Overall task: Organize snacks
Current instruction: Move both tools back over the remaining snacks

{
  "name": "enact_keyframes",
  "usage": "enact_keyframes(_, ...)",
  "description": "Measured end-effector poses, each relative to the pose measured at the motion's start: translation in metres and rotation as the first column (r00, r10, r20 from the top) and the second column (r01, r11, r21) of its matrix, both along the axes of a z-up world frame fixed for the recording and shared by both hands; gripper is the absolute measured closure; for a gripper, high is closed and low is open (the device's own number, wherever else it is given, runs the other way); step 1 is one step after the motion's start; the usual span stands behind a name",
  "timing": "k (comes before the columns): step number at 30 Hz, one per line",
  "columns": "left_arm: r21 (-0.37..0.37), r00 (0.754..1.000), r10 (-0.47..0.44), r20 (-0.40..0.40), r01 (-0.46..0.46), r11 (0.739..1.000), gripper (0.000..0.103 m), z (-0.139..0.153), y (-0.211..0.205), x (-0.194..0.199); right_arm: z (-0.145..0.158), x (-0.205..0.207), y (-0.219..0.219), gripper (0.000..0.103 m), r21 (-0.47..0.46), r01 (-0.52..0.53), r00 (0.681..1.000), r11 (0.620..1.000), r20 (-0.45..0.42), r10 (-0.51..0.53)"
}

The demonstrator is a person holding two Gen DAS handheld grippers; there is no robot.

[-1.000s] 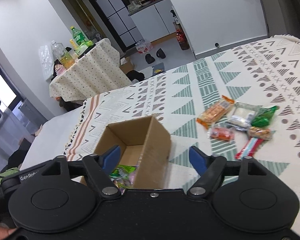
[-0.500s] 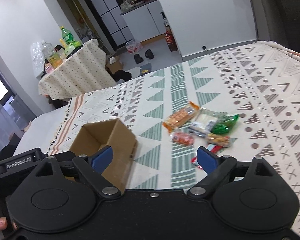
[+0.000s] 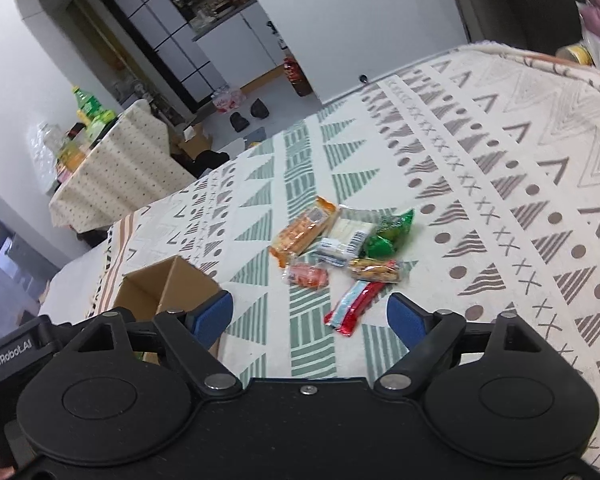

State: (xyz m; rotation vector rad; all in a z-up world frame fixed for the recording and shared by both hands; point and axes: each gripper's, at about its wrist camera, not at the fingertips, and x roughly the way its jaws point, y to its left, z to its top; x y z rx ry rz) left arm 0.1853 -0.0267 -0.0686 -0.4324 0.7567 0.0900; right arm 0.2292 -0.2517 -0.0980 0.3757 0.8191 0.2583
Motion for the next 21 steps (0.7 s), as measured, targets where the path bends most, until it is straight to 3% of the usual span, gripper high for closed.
enact_keyframes(7, -0.024, 1.000, -0.005, -0.006, 0.005, 1.000, 0.018, -0.013, -0.015, 0.019, -0.014, 0.016, -0.015, 0.024, 0.056, 0.048, 0.999, 0.997, -0.024, -0.047)
enact_keyframes(12, -0.044, 1.000, -0.008, -0.009, 0.008, 0.999, 0.027, -0.025, -0.024, 0.034, -0.028, 0.030, -0.013, 0.025, 0.074, 0.082, 0.996, 0.994, -0.035, -0.079)
enact_keyframes(21, -0.085, 0.998, 0.012, -0.068, -0.018, 0.996, 0.044, -0.057, -0.025, 0.071, -0.054, 0.056, -0.004, 0.025, 0.009, 0.106, 0.990, 0.994, -0.096, -0.104)
